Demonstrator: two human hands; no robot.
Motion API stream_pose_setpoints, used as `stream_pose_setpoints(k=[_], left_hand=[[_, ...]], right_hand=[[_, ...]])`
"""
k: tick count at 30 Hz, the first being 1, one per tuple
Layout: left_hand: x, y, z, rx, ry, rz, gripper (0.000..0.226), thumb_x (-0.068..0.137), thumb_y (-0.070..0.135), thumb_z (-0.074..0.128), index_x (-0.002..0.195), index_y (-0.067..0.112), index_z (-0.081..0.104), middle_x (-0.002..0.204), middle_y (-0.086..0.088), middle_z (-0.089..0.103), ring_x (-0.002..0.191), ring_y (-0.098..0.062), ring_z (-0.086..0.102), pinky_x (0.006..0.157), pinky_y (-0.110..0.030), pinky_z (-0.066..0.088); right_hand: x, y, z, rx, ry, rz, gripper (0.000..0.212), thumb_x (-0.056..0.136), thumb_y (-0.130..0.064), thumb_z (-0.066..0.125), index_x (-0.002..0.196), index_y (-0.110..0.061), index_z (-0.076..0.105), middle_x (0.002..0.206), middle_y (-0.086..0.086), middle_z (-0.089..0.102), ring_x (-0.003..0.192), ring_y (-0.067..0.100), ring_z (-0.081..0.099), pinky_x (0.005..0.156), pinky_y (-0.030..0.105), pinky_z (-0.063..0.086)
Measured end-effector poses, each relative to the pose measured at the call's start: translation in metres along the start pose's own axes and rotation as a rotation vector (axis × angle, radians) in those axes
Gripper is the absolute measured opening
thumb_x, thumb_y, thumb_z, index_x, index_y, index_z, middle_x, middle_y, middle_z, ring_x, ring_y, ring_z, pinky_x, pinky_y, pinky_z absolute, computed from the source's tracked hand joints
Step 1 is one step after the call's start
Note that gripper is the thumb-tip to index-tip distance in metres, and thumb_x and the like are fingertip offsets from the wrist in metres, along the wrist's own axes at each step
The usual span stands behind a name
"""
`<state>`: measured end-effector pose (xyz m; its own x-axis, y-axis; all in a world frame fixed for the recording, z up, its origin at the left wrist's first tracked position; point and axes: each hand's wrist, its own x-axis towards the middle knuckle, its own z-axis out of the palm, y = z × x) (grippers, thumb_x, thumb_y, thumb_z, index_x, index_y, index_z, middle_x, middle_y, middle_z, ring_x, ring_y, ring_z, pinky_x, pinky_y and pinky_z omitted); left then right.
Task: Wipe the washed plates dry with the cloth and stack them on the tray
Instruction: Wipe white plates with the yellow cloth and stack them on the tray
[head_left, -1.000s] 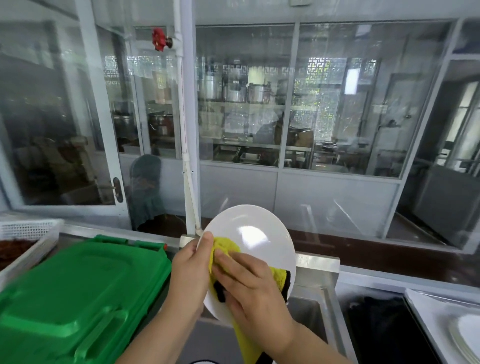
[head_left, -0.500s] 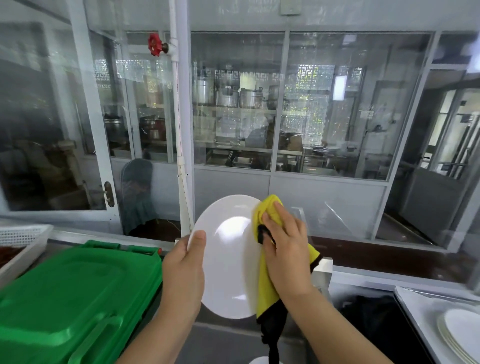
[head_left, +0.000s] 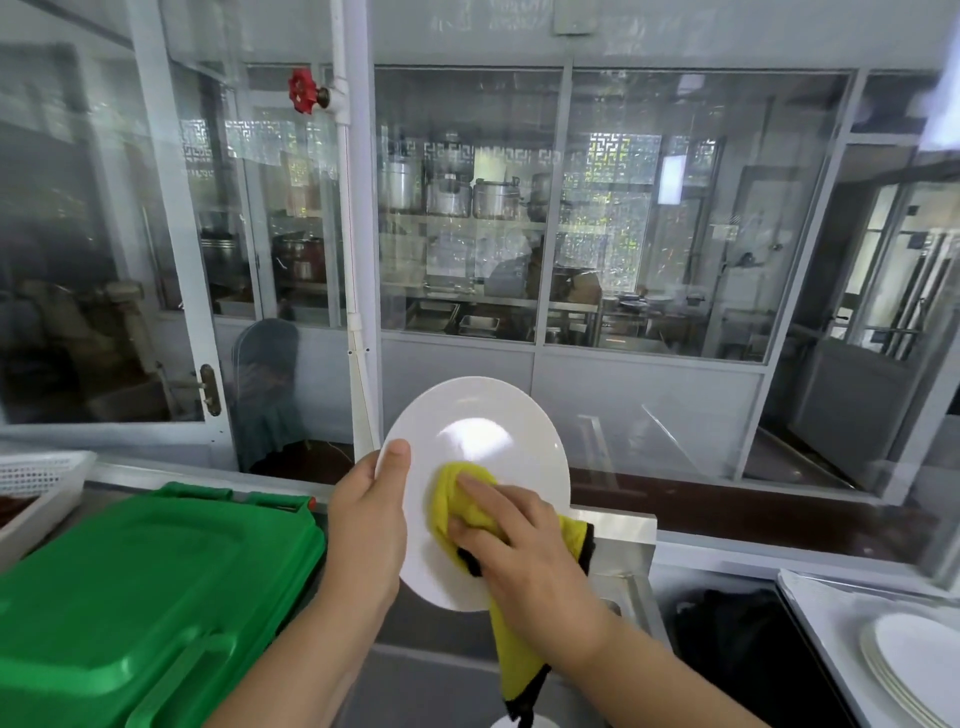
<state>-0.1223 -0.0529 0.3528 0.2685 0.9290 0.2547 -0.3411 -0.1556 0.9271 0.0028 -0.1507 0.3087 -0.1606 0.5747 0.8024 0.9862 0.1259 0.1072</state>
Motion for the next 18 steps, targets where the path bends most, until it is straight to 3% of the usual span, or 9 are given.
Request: stream_pose_setpoints(k=[3, 6, 9, 12, 16, 18], left_hand=[[0.001, 0.002, 0.000, 0.036, -0.040, -0.007, 0.028, 0.095, 0.037, 0.051, 0.077, 0.033, 0.072, 0.076, 0.005, 0.073, 0.064, -0.007, 0.068, 0.047, -0.017, 0.048], [0.000, -0.001, 0.004, 0.134, -0.111, -0.025, 0.032, 0.095, 0.041, 0.050, 0.077, 0.024, 0.070, 0.075, -0.001, 0.072, 0.066, -0.013, 0.068, 0.056, -0.026, 0.049], [-0.006, -0.006, 0.013, 0.194, -0.159, -0.022, 0.036, 0.093, 0.040, 0.052, 0.080, 0.010, 0.067, 0.078, -0.015, 0.068, 0.072, -0.025, 0.065, 0.067, -0.034, 0.049], [-0.011, -0.005, 0.023, 0.283, -0.253, 0.060, 0.033, 0.097, 0.035, 0.048, 0.086, 0.012, 0.069, 0.084, -0.014, 0.070, 0.079, -0.025, 0.064, 0.076, -0.035, 0.050], [-0.015, 0.002, 0.022, 0.332, -0.264, 0.177, 0.037, 0.096, 0.034, 0.049, 0.077, 0.005, 0.062, 0.058, 0.003, 0.052, 0.058, -0.008, 0.045, 0.058, -0.023, 0.035], [-0.016, 0.004, 0.019, 0.344, -0.230, 0.223, 0.039, 0.094, 0.034, 0.051, 0.071, 0.003, 0.058, 0.053, 0.008, 0.046, 0.052, -0.004, 0.039, 0.054, -0.021, 0.032]], right_hand=[[-0.014, 0.025, -0.010, -0.041, -0.019, 0.050, 0.030, 0.080, -0.008, 0.061, 0.106, -0.022, 0.056, 0.133, 0.009, 0.055, 0.104, 0.027, 0.047, 0.082, 0.041, 0.050], [-0.003, 0.044, -0.021, -0.108, 0.006, 0.196, 0.032, 0.069, 0.003, 0.072, 0.097, -0.012, 0.068, 0.129, 0.016, 0.057, 0.094, 0.038, 0.056, 0.074, 0.047, 0.052], [0.021, 0.045, -0.024, -0.099, 0.086, 0.224, 0.040, 0.075, 0.003, 0.073, 0.111, -0.012, 0.063, 0.133, 0.019, 0.053, 0.105, 0.041, 0.049, 0.087, 0.047, 0.049], [0.045, 0.034, -0.026, -0.046, 0.124, 0.109, 0.033, 0.087, -0.014, 0.054, 0.119, -0.019, 0.049, 0.136, 0.016, 0.050, 0.117, 0.032, 0.040, 0.098, 0.040, 0.037], [0.061, 0.033, -0.035, -0.086, 0.105, 0.050, 0.039, 0.082, -0.026, 0.053, 0.121, -0.026, 0.047, 0.127, 0.010, 0.056, 0.118, 0.031, 0.050, 0.107, 0.056, 0.030], [0.062, 0.039, -0.041, -0.016, 0.139, 0.152, 0.040, 0.081, -0.031, 0.054, 0.120, -0.028, 0.047, 0.121, 0.009, 0.057, 0.105, 0.031, 0.056, 0.096, 0.051, 0.041]])
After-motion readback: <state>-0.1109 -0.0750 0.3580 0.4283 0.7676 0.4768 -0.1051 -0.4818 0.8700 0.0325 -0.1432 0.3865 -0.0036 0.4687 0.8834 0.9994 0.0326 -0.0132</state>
